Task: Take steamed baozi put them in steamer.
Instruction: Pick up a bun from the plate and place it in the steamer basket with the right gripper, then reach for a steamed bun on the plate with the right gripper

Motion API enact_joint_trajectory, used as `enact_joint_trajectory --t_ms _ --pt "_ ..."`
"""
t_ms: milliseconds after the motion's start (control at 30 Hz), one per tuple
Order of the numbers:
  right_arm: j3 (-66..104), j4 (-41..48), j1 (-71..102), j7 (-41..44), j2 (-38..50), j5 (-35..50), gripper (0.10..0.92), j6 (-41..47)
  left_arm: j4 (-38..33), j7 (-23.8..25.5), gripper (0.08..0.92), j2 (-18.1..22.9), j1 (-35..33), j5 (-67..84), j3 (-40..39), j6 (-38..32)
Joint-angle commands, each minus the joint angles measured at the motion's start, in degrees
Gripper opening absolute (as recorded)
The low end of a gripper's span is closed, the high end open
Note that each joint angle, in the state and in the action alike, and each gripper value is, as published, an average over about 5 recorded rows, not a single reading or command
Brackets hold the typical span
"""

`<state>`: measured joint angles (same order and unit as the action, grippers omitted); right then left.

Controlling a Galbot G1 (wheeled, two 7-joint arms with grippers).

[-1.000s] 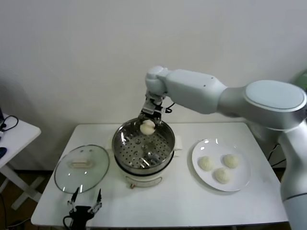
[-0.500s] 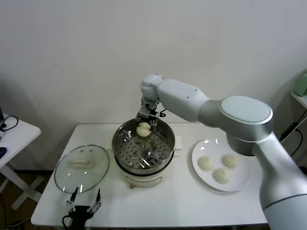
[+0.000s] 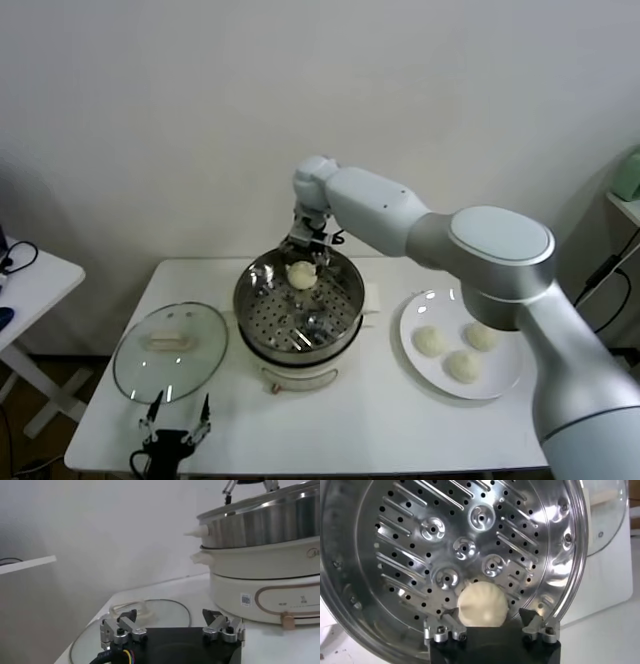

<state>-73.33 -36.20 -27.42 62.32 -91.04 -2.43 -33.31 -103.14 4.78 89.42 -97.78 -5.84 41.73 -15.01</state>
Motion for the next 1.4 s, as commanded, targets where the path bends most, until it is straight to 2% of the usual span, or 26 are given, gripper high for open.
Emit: enact_joint_trajectory --t_ms 33,500,667,867,1100,1400 --pt "-0.3 -1.7 -0.9 0.6 0.8 4.1 0.822 0.3 -0.1 0.0 0.823 0.1 -0.1 -0.1 0.0 0.1" --pt "-10.7 -16.4 -14.0 4.9 12.7 20.2 0.823 10.3 -0.3 0.1 0.823 0.3 -0.3 -1.0 -1.0 0.3" --pt "-14.9 -20.5 -18.4 5.4 16.7 25.5 0.823 16.1 -0.3 0.1 0.823 0.3 -0.4 -1.0 -0.9 0.3" --pt "-20.4 -26.6 -22.1 5.7 25.6 32.4 0.823 23.5 -0.4 0.1 0.823 0.3 -0.4 -1.0 -1.0 0.3" --pt "-24.3 -32.7 -22.2 2.0 36.1 34.7 0.823 30.3 -0.1 0.1 0.823 0.2 -0.1 -0.8 -1.2 0.4" --pt "-25.9 -40.6 -17.4 -7.1 46.2 34.7 0.823 46.7 0.0 0.1 0.823 0.3 -0.1 -0.8 -1.4 0.2"
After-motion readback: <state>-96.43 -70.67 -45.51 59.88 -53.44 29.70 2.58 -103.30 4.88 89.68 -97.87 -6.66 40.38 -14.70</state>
